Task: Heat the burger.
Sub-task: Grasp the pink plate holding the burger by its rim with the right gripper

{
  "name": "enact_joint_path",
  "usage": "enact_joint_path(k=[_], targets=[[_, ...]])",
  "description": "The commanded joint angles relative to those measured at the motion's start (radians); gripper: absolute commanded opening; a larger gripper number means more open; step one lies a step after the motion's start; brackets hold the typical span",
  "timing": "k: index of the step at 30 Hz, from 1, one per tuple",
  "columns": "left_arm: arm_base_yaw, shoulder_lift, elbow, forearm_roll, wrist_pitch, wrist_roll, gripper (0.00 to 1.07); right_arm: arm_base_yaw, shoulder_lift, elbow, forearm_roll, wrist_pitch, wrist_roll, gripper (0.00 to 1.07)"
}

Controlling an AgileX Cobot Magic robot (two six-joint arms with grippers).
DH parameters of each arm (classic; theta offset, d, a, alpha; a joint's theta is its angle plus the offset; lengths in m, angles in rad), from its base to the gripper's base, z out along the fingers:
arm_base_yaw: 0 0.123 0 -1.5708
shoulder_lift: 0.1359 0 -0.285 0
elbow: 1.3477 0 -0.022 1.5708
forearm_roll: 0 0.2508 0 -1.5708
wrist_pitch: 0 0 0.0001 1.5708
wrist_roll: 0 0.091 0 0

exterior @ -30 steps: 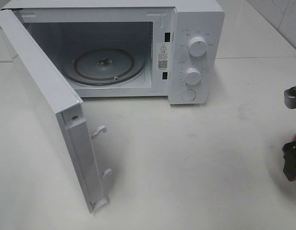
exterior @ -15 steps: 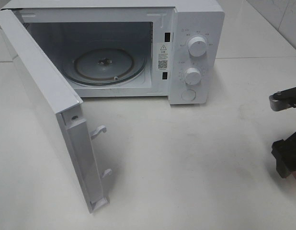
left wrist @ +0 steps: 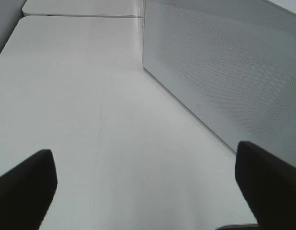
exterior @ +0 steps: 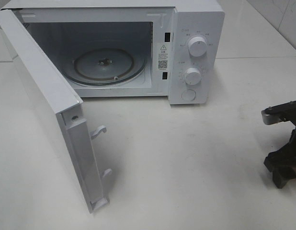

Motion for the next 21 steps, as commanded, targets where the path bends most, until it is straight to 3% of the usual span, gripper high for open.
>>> enact_joint_path(k=[1,2,3,4,5,6,8,9,10,13,21], targets=[[0.001,-0.016,0.003,0.0,-0.014,-0.001,0.93,-0.007,0.007,-0.003,-0.006,0.0,0.019,0.7],[0.001,-0.016,0.003,0.0,-0.014,-0.001,0.93,-0.007,0.007,-0.003,-0.015,0.0,0.03,0.64],[0.001,-0.016,0.003,0.0,-0.014,-0.001,0.93,-0.007,0.007,-0.003,-0.026,0.0,0.056,0.51],[0.001,-0.016,0.003,0.0,-0.014,-0.001,0.93,-0.007,0.007,-0.003,-0.026,0.0,0.056,0.51],[0.001,-0.016,0.003,0.0,-0.014,-0.001,0.93,-0.007,0.007,-0.002,-0.036,0.001,0.071,0.36],[0.001,-0.016,0.003,0.0,-0.014,-0.001,0.93,-0.007,0.007,-0.002,-0.036,0.001,0.071,0.36],[0.001,-0.016,0.003,0.0,-0.014,-0.001,0.93,-0.007,0.007,-0.002,-0.04,0.006,0.071,0.16],[0.001,-0.016,0.003,0.0,-0.014,-0.001,0.93,-0.007,0.007,-0.002,-0.04,0.006,0.071,0.16],[0.001,-0.016,0.003,0.0,-0.014,-0.001,0.93,-0.007,0.007,-0.002,-0.04,0.014,0.075,0.05],[0.001,-0.016,0.003,0.0,-0.014,-0.001,0.93,-0.007,0.007,-0.002,-0.04,0.022,0.079,0.0],[0.001,-0.016,0.003,0.0,-0.014,-0.001,0.93,-0.003,-0.006,-0.002,-0.067,0.04,0.134,0.0]])
